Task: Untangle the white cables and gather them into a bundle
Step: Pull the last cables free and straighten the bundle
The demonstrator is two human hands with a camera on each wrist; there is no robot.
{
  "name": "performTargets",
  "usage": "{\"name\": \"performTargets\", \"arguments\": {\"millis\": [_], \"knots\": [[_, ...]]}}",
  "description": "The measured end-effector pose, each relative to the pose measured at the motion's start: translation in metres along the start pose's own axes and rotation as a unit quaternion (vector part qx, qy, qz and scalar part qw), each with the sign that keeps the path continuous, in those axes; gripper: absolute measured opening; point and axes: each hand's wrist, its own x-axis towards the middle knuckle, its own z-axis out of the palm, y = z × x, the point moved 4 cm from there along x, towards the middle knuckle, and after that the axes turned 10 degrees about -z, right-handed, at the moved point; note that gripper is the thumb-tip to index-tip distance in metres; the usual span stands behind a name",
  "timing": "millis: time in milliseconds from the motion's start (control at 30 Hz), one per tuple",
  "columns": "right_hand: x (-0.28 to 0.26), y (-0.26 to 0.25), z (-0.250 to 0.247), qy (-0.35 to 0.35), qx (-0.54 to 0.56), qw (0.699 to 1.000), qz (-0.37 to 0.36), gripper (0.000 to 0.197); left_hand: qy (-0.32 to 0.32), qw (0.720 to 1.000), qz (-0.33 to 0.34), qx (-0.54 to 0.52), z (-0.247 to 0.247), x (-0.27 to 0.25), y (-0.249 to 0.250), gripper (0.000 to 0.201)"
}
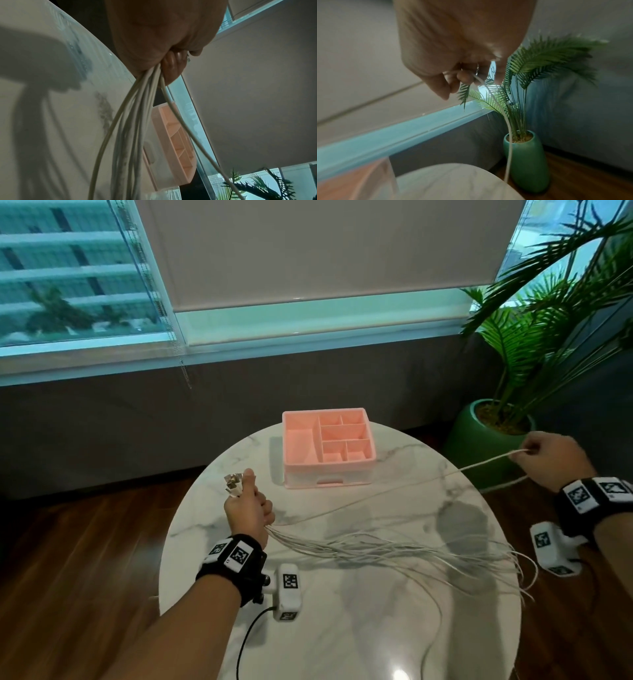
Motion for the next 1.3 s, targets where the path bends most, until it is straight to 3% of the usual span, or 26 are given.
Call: {"name": "performTargets", "arguments": {"millis": [100, 200, 300, 400, 500, 567, 667, 733, 800, 867, 933, 1067, 1233, 1300], "knots": [[-0.011, 0.01, 0.018, -0.057, -0.11, 0.992, 0.001, 0.017, -0.001, 1.0, 0.006, 0.015, 0.006, -0.002, 0.003, 0.038], [-0.033, 0.043, 0.049, -0.142, -0.194, 0.969, 0.065, 0.023, 0.005, 1.0, 0.009, 0.014, 0.003, -0.003, 0.009, 0.038], [-0.051, 0.087, 0.084, -0.235, -0.232, 0.934, 0.135, 0.027, 0.007, 1.0, 0.01, 0.006, -0.001, -0.003, 0.011, 0.038], [-0.068, 0.089, 0.106, -0.336, -0.297, 0.887, 0.109, 0.029, -0.002, 1.0, 0.008, 0.004, 0.001, -0.006, 0.008, 0.039], [-0.066, 0.046, 0.12, -0.41, -0.208, 0.887, 0.042, 0.072, -0.011, 1.0, 0.01, 0.008, 0.006, -0.008, 0.006, 0.04], [-0.056, -0.011, 0.12, -0.41, -0.112, 0.905, -0.025, 0.092, -0.017, 1.0, 0.009, 0.01, 0.013, -0.01, 0.006, 0.041], [-0.063, -0.127, 0.123, -0.337, 0.056, 0.925, -0.167, 0.088, -0.027, 1.0, 0.003, 0.004, 0.025, -0.017, 0.008, 0.039], [-0.086, -0.198, 0.129, -0.304, 0.163, 0.907, -0.242, 0.089, -0.036, 0.999, -0.001, -0.008, 0.031, -0.021, 0.008, 0.039], [-0.114, -0.25, 0.148, -0.317, 0.184, 0.884, -0.29, 0.079, -0.044, 0.999, -0.006, -0.025, 0.036, -0.023, 0.01, 0.04], [-0.133, -0.275, 0.174, -0.32, 0.135, 0.881, -0.322, 0.047, -0.05, 0.998, -0.004, -0.03, 0.037, -0.023, 0.015, 0.041], [-0.139, -0.27, 0.196, -0.299, 0.078, 0.897, -0.317, 0.03, -0.048, 0.999, 0.006, -0.025, 0.032, -0.021, 0.024, 0.039], [-0.132, -0.202, 0.212, -0.296, -0.019, 0.915, -0.274, 0.041, -0.021, 0.999, 0.044, 0.0, 0.015, -0.016, 0.034, 0.041], [-0.121, -0.079, 0.194, -0.324, -0.087, 0.93, -0.153, 0.028, 0.012, 0.997, 0.064, 0.03, 0.005, -0.008, 0.029, 0.043], [-0.117, -0.038, 0.177, -0.316, -0.102, 0.937, -0.11, 0.033, 0.018, 0.997, 0.057, 0.038, 0.004, -0.004, 0.024, 0.043]]}}
